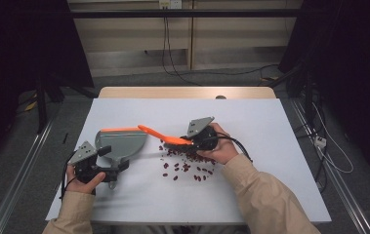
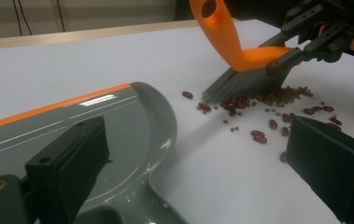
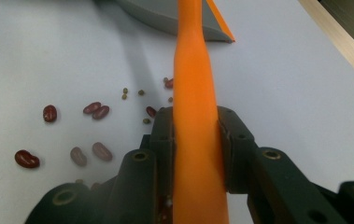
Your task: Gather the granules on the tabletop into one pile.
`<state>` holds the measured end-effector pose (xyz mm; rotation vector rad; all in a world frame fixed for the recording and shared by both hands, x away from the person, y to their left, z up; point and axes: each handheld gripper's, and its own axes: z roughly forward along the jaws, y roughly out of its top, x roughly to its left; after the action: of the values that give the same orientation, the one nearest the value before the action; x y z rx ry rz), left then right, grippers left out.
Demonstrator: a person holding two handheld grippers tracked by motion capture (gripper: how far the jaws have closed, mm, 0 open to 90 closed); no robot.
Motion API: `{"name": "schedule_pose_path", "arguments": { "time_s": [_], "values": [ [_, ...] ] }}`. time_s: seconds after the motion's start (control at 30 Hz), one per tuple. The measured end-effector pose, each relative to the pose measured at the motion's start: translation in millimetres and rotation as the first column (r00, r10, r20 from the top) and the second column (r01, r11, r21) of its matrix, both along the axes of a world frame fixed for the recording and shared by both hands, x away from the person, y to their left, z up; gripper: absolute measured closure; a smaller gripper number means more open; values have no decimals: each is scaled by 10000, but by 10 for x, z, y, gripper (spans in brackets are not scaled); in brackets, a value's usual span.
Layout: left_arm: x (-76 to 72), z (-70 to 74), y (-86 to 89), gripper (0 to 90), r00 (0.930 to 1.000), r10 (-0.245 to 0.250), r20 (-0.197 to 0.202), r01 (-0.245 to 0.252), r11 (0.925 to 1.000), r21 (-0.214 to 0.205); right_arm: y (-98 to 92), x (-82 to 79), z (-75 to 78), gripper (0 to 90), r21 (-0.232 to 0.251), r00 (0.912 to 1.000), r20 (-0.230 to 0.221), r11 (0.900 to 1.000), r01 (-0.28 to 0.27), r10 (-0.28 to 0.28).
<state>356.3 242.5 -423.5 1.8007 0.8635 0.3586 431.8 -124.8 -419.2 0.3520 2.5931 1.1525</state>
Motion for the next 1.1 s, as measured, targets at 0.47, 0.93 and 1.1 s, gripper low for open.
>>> {"name": "schedule_pose_path", "arguments": {
  "time_s": [0.47, 0.93, 1.1],
  "values": [
    [15, -4, 12, 58, 10000, -23, -34, 23, 10000, -35, 153, 382, 110, 714, 804, 9972, 340, 9947, 643, -672],
    [19, -10, 34, 58, 10000, 6, -43, -6, 10000, -54, 454, 480, -64, 714, 264, 9995, 60, 9991, -319, 318],
    [21, -12, 37, 58, 10000, 15, -35, -15, 10000, -10, 434, 353, -43, 713, 143, 9967, -57, 9966, -814, 815]
  ]
}}
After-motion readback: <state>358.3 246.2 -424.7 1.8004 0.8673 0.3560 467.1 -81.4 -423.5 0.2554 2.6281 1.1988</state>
